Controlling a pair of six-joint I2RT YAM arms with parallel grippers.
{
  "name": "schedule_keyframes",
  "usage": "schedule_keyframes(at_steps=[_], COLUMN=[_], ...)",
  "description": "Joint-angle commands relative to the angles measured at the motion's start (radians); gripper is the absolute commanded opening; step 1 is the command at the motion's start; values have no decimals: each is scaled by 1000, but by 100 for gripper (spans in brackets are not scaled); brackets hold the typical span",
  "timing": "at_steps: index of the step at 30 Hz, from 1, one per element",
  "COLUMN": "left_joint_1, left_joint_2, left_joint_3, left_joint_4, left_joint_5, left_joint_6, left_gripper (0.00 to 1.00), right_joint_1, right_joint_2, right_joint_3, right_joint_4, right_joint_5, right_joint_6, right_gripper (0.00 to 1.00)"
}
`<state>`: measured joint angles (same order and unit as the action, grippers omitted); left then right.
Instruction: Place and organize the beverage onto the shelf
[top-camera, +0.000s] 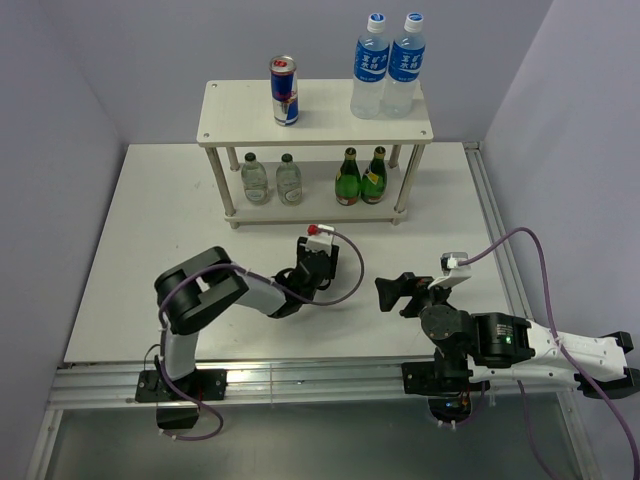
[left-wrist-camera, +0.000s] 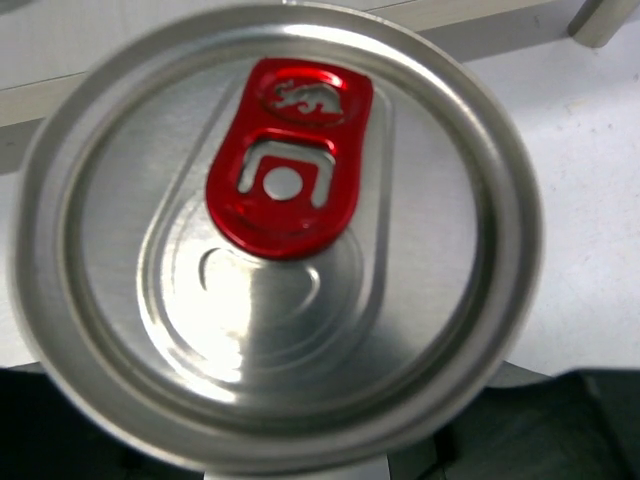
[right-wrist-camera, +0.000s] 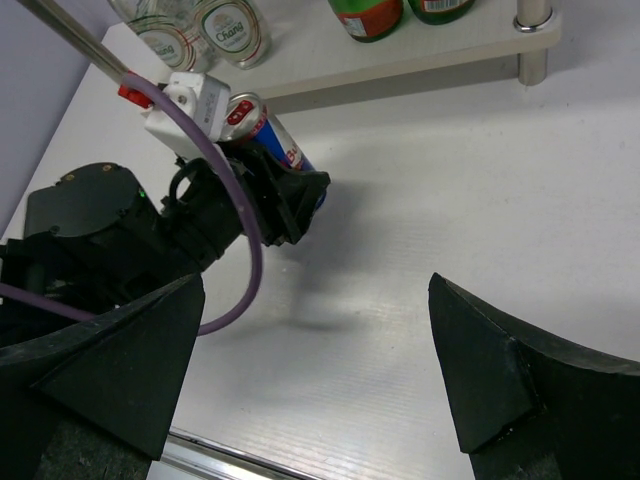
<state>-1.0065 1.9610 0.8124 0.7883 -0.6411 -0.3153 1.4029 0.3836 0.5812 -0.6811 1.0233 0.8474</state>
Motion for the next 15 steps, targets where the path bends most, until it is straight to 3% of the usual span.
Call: schedule_keyframes(at_steps=[1, 10, 15], left_joint_1=[2, 54, 117], left_joint_2=[-166, -591, -747], left_joint_3=[1, 203, 375], left_joint_4=[-36, -628, -748], left_joint_5=[-43, -78, -81], left_joint_6=[10, 76, 171], left_gripper=[0, 0, 0], right_joint_1=[7, 7, 7], right_joint_2=[-5, -9, -15], right_joint_3=[-6, -6, -11], right_joint_4=[22, 28, 32], right_joint_5=[27, 27, 26], right_joint_6=[7, -1, -5], right_gripper=[100, 100, 100])
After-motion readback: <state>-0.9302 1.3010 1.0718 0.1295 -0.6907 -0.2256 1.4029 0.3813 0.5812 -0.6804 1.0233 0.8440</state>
